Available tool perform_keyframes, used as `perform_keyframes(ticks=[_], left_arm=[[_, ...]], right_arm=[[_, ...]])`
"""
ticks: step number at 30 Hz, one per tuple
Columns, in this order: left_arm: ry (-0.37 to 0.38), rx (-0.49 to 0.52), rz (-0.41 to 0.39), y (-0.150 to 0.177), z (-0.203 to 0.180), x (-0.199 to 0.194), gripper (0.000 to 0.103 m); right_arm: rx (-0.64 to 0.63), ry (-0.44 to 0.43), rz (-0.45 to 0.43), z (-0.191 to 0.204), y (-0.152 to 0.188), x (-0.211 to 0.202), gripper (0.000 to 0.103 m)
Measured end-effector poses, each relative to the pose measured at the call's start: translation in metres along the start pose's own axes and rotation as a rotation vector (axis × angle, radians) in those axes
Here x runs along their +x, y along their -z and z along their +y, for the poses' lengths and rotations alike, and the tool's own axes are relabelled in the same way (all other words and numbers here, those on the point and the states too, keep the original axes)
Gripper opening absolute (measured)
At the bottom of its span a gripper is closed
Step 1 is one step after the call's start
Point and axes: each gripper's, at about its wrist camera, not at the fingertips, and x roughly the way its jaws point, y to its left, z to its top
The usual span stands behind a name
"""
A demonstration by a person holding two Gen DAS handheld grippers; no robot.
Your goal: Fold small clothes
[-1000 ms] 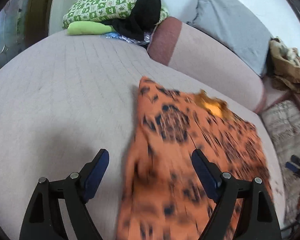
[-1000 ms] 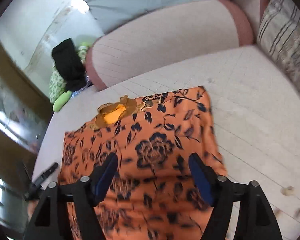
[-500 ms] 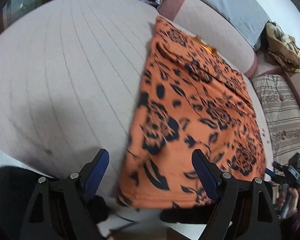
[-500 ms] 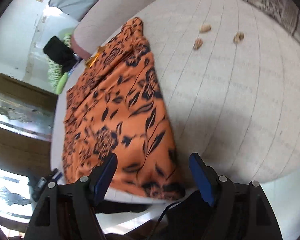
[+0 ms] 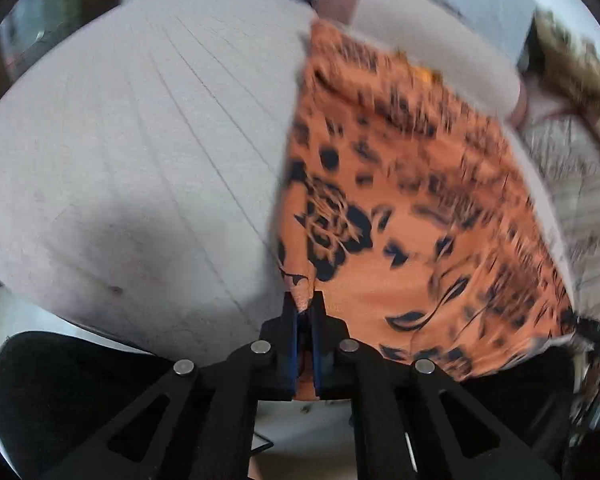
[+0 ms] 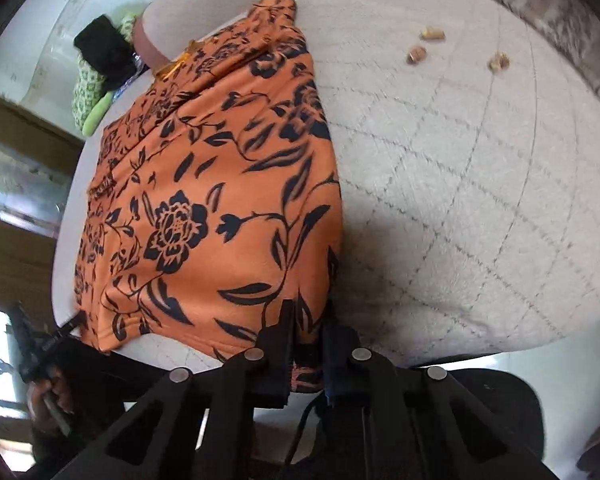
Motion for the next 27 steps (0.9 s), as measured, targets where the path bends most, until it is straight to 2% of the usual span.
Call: perform_keyframes(ticks=[2,4,5,6,7,8,9,10,11,12,13,15,18,19,20,21,22,24,26,27], left_arm=[[0.013,0.001,-0.016,0.000,0.002,-0.011,0.005],[0.011,-0.013,0.011,0.003,0.005,-0.006,0.009],[-0.013,-0.006,0.038,0.005,0.007,0.004,0.011],[-0.048,-0.006,0.077,0.008,0.007,0.014,0.014],[-0.057,-0.021,0.089,0.008,0.009,0.016,0.023],[-0.043,-0.031,0.080,0.009,0.010,0.015,0.027],[-0.010,-0.033,0.055,0.009,0.008,0.010,0.041],[0.000,-0.030,0.041,0.008,0.007,0.007,0.062],[0.000,-0.022,0.007,0.006,0.004,0.001,0.071],[-0.010,-0.011,-0.025,0.006,0.002,-0.002,0.079],[-0.018,-0.002,-0.040,0.003,-0.001,-0.002,0.079],[-0.033,0.016,-0.017,0.002,-0.005,0.008,0.079],[-0.027,0.030,0.085,0.006,-0.012,0.031,0.079],[-0.039,0.042,0.082,0.007,-0.014,0.030,0.073],[-0.033,0.056,0.064,0.007,-0.015,0.027,0.061],[-0.030,0.065,0.065,0.007,-0.016,0.025,0.019],[-0.042,0.059,0.076,0.007,-0.015,0.025,0.006],[0.001,0.006,0.079,0.004,-0.007,0.022,0.006],[-0.009,0.011,0.073,0.005,-0.005,0.024,0.008],[-0.013,0.008,0.083,0.006,-0.004,0.028,0.010]], right_arm=[[-0.015,0.019,-0.039,0.000,-0.004,-0.025,0.009],[-0.047,0.105,-0.055,-0.006,-0.004,-0.037,0.006],[-0.024,0.110,-0.049,-0.017,-0.004,-0.036,0.006],[0.046,0.050,-0.029,-0.033,-0.004,-0.031,0.010],[0.094,0.019,-0.008,-0.042,-0.003,-0.026,0.010],[0.123,-0.009,-0.009,-0.045,-0.001,-0.024,0.010],[0.121,-0.032,-0.040,-0.044,0.001,-0.027,0.011],[0.114,-0.047,-0.074,-0.041,0.002,-0.031,0.024],[0.114,-0.066,-0.090,-0.037,0.002,-0.033,0.037],[0.116,-0.075,-0.097,-0.034,0.000,-0.034,0.079],[0.107,-0.074,-0.118,-0.028,-0.002,-0.034,0.093],[0.077,-0.056,-0.115,-0.020,-0.007,-0.029,0.093],[0.067,-0.041,-0.022,-0.017,-0.010,0.001,0.090],[0.067,-0.033,0.025,-0.016,-0.009,0.013,0.067],[0.053,-0.017,0.042,-0.012,-0.006,0.017,0.055],[0.019,0.022,0.041,-0.005,-0.003,0.017,0.032],[0.005,0.015,0.056,-0.001,-0.001,0.016,0.011],[0.015,-0.005,0.059,0.001,0.000,0.013,0.011],[0.027,-0.024,0.037,0.002,-0.003,0.005,0.011],[0.045,-0.044,0.027,0.000,-0.004,0.003,0.015]])
